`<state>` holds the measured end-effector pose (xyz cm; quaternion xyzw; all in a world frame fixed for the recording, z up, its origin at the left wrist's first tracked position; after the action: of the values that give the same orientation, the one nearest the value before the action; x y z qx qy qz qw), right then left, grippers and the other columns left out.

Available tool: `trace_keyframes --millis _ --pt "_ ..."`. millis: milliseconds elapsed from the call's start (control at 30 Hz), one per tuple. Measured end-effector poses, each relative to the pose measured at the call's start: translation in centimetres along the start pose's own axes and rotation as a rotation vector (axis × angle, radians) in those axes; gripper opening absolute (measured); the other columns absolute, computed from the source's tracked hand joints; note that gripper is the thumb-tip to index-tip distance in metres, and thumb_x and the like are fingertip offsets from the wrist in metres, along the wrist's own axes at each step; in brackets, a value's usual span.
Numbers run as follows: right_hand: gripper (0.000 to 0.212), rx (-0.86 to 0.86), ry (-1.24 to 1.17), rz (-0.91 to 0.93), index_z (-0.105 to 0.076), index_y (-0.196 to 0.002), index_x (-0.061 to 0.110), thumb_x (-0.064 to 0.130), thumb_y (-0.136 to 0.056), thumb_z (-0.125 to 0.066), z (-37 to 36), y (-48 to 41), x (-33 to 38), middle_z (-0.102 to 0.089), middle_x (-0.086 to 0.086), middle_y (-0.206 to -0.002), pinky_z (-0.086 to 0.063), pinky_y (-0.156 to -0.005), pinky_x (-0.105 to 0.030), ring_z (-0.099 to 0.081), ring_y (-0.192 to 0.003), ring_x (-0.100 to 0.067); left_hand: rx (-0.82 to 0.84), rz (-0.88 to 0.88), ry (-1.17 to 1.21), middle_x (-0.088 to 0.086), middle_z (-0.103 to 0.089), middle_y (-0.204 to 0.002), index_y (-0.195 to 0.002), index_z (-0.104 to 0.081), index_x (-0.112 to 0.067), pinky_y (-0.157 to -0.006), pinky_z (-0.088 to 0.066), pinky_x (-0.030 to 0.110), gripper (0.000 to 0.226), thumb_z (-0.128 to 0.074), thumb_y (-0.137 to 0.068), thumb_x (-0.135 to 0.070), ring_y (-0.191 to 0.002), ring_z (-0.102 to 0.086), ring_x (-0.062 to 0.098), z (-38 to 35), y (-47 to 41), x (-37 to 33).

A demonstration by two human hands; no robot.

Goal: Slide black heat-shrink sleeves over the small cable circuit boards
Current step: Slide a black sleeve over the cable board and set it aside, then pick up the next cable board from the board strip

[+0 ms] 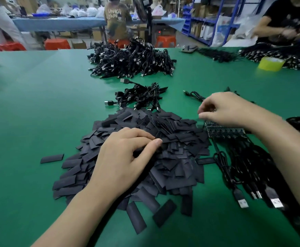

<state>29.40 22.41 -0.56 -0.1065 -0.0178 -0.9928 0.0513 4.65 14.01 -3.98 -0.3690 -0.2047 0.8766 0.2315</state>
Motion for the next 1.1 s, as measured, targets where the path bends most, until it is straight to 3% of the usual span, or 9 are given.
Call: trace_keyframes --millis 67,133,267,400,567,700,800,967,1100 --pt "0.026 0.082 0.141 -0.036 -0.077 -0.105 0.02 0.041 -0.095 -0.067 -0.9 1.2 -1.5 -0.067 0.006 -0.092 -0.046 -0.078 -0.028 -0.061 -0.093 -0.017 0.011 0.003 -0.001 -0.026 -0.069 -0.1 -0.089 -0.081 -0.033 -0.087 -0.051 0.042 0.041 -0.049 -0.097 -0.058 -0.097 -0.063 0.006 0.1 0.0 -0.1" --pt "0.03 0.067 0.245 -0.073 -0.075 -0.111 0.024 0.047 -0.095 -0.064 -1.4 2.2 -2.4 -0.064 -0.003 -0.109 -0.047 -0.096 -0.039 -0.054 -0.114 -0.028 0.021 -0.004 -0.004 -0.026 -0.069 -0.099 -0.089 -0.081 -0.032 -0.088 -0.051 0.042 0.041 -0.05 -0.096 -0.058 -0.098 -0.063 0.005 0.0 0.0 -0.3" --pt "0.03 -0.018 0.243 -0.128 -0.063 -0.122 0.028 0.045 -0.098 -0.06 -2.3 3.3 -2.9 -0.054 -0.003 -0.128 -0.039 -0.103 -0.049 -0.042 -0.13 -0.027 0.028 -0.017 -0.005 -0.025 -0.069 -0.099 -0.089 -0.082 -0.031 -0.09 -0.051 0.04 0.041 -0.05 -0.095 -0.057 -0.098 -0.062 0.002 -0.2 0.1 -0.6" --pt "0.006 -0.223 -0.047 -0.053 -0.058 -0.099 0.027 0.031 -0.098 -0.062 -1.1 4.6 -3.0 -0.062 0.006 -0.103 -0.046 -0.092 -0.04 -0.059 -0.109 -0.025 0.026 -0.033 -0.002 -0.024 -0.069 -0.099 -0.087 -0.081 -0.03 -0.089 -0.05 0.04 0.038 -0.053 -0.095 -0.055 -0.099 -0.062 0.003 -0.2 0.1 -1.0" --pt "0.004 -0.251 -0.425 0.129 -0.067 -0.091 0.03 0.028 -0.093 -0.069 0.1 6.8 -1.1 -0.07 0.02 -0.093 -0.039 -0.077 -0.007 -0.062 -0.092 0.007 0.04 -0.108 -0.019 -0.022 -0.07 -0.101 -0.094 -0.081 -0.03 -0.091 -0.05 0.038 0.024 -0.063 -0.095 -0.046 -0.101 -0.064 0.005 -0.1 0.0 -2.0" --pt "0.009 -0.182 -0.511 0.324 -0.072 -0.09 0.032 0.023 -0.089 -0.074 -0.6 7.7 3.2 -0.072 0.022 -0.09 -0.043 -0.077 -0.008 -0.066 -0.088 0.004 0.067 -0.096 0.08 -0.023 -0.069 -0.101 -0.105 -0.079 -0.033 -0.089 -0.052 0.035 0.028 -0.064 -0.092 -0.052 -0.102 -0.065 0.006 -0.4 0.1 -2.7" --pt "0.01 -0.15 -0.543 0.395 -0.075 -0.092 0.03 0.021 -0.087 -0.077 -1.7 7.8 5.6 -0.074 0.019 -0.089 -0.047 -0.081 -0.013 -0.068 -0.089 0.002 0.114 -0.016 0.198 -0.018 -0.071 -0.091 -0.098 -0.079 -0.035 -0.079 -0.054 0.031 0.022 -0.073 -0.086 -0.052 -0.088 -0.067 0.009 -1.1 0.2 -2.8" --pt "0.01 -0.174 -0.651 0.416 -0.076 -0.094 0.024 0.022 -0.086 -0.079 -2.4 7.8 6.4 -0.073 0.018 -0.087 -0.047 -0.084 -0.013 -0.068 -0.09 0.002 0.163 0.155 0.365 -0.017 -0.067 -0.065 -0.078 -0.077 -0.03 -0.058 -0.041 0.014 0.011 -0.077 -0.084 -0.039 -0.058 -0.056 -0.002 -1.9 0.3 -1.7" --pt "0.008 -0.187 -0.605 0.387 -0.073 -0.081 0.031 0.034 -0.088 -0.075 -2.7 7.5 6.0 -0.072 0.018 -0.082 -0.046 -0.083 -0.018 -0.066 -0.086 0.003 0.222 0.216 0.487 -0.012 -0.066 -0.064 -0.078 -0.078 -0.027 -0.059 -0.04 0.017 0.013 -0.076 -0.083 -0.038 -0.059 -0.052 0.003 -2.3 0.4 -1.2"
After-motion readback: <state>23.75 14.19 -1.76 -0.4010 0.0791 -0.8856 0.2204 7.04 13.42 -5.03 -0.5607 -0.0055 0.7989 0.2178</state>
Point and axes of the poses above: each hand's wrist, its own y-axis away from the middle knuckle, its own z-axis out of the back of the hand, x = y × z, the point moved 7 cm from there along -y, towards the middle knuckle
